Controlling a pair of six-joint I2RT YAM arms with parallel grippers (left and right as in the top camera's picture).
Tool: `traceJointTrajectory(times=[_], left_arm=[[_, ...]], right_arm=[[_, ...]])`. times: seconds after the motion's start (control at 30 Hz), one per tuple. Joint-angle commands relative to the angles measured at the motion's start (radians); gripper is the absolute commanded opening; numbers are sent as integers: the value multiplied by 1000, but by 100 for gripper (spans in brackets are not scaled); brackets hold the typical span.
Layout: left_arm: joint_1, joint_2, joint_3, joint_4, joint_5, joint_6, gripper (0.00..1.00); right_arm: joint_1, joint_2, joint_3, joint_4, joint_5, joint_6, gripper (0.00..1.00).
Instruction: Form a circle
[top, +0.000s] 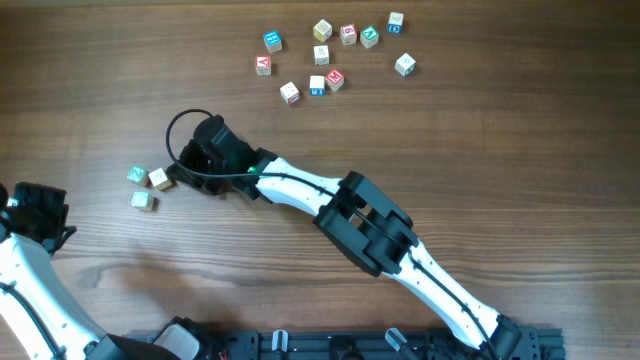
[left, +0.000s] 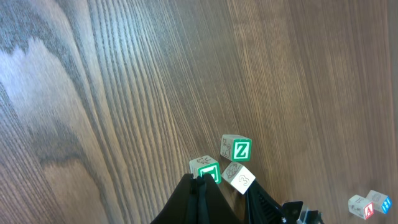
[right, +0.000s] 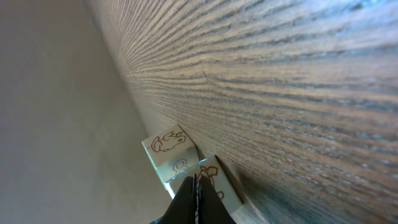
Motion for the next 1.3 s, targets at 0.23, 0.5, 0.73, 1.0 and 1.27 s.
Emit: traceJointTrajectory(times=[0.23,0.5,0.73,1.0,1.27], left_arm=[[4,5,7,15,10,-10,4],[2,5,7,91,309,152,4],[-203,18,7,264,333,168,7],[-362,301,19,454,245,171,4],[-368,483,107,449,200,214,4]], right_arm=[[-99,21,14,-3,-57,-238,4],[-198,-94,14,-341,-70,-892,4],[-204,-173,14,-661,128,-1194,5],[-204,-173,14,-803,232,-1215,4],[-204,-173,14,-800,231,-1212,5]])
